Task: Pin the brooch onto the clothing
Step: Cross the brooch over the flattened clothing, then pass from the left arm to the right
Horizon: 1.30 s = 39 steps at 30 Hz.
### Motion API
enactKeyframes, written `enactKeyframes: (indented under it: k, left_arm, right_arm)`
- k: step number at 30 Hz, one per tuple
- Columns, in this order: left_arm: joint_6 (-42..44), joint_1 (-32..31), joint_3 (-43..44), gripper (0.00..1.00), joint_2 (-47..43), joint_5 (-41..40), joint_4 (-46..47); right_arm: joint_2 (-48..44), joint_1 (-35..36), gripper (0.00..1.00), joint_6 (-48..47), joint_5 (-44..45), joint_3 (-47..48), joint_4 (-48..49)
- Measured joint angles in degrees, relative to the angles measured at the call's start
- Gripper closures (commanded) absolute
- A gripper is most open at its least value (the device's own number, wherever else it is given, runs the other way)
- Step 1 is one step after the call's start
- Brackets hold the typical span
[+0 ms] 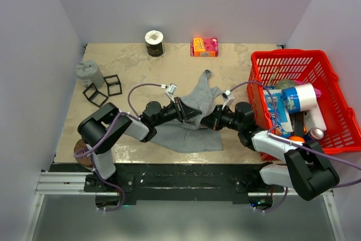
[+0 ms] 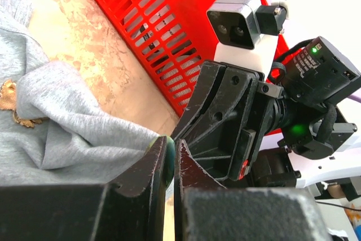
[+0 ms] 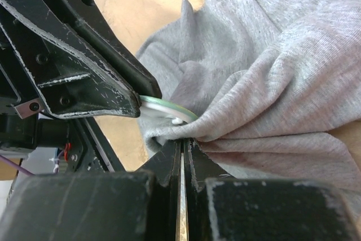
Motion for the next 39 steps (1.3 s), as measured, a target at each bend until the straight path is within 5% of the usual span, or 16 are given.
enactKeyframes:
  k: [11, 13, 18, 22, 30, 39]
  left_arm:
    - [-1.01, -1.84, 0.52, 1.00, 0.46, -2.99, 0.59]
    - [-1.14, -1.68, 0.50, 1.00, 0.46, -2.80, 0.59]
    - [-0.70, 0.55, 0.09, 1.00, -1.07, 0.98, 0.50]
    - [0.72, 2.67, 0.09, 1.00, -3.89, 5.16, 0.70]
    - [2.16, 3.85, -0.52, 1.00, -4.90, 9.94, 1.40]
    - [2.32, 4.46, -2.16, 1.00, -4.90, 10.91, 1.03]
  right_arm:
    - [-0.04, 0.61, 0.98, 0.81, 0.02, 0.00, 0.31]
    - [-0.72, 0.70, 0.93, 0.63, 0.26, 0.00, -0.63]
    - [-6.34, 1.05, 0.55, -0.96, 1.25, 0.15, -5.42]
    - [-10.95, 1.20, 0.40, -2.56, 2.54, 1.20, -9.09]
    - [-12.81, 0.22, 0.35, -6.88, 3.69, 6.47, -14.12]
    - [-7.93, -0.35, 0.43, -11.15, -0.11, 8.22, -12.98]
